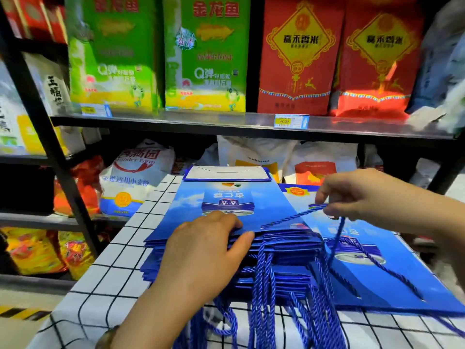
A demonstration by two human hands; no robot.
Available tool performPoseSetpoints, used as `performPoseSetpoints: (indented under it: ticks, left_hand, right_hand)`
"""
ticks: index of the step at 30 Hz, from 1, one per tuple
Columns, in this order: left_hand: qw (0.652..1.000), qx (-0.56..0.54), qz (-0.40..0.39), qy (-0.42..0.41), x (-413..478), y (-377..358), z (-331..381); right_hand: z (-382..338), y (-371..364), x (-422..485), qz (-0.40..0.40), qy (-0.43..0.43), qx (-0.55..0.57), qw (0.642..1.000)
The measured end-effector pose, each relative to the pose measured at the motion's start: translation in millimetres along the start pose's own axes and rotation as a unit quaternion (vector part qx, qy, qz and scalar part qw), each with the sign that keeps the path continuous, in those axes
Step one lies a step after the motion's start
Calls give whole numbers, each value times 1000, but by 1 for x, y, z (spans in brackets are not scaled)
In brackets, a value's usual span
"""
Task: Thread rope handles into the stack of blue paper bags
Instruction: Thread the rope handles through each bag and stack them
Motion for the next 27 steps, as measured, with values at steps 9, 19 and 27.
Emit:
performPoseSetpoints:
  ticks: [9, 19, 27]
  left_hand:
    - [982, -181, 50, -19, 12, 9, 9]
    - [930, -365, 39, 8, 33, 6, 33]
    - [939, -336, 40, 64, 46, 3, 20]
  right_hand:
    - [-35, 5, 20, 60, 39, 426, 902]
    - [-70, -18, 58, 18, 27, 528, 849]
    - [-63, -20, 61, 13, 9, 523, 852]
Point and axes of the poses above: each hand's wrist, its own x-axis towards the middle knuckle, its own y-axis out of the back of the hand, z = x × y, the point moved 3 cm from there along x, towards the middle knuckle, and after that the axes turned 5 degrees about x, right-handed, at the moved point
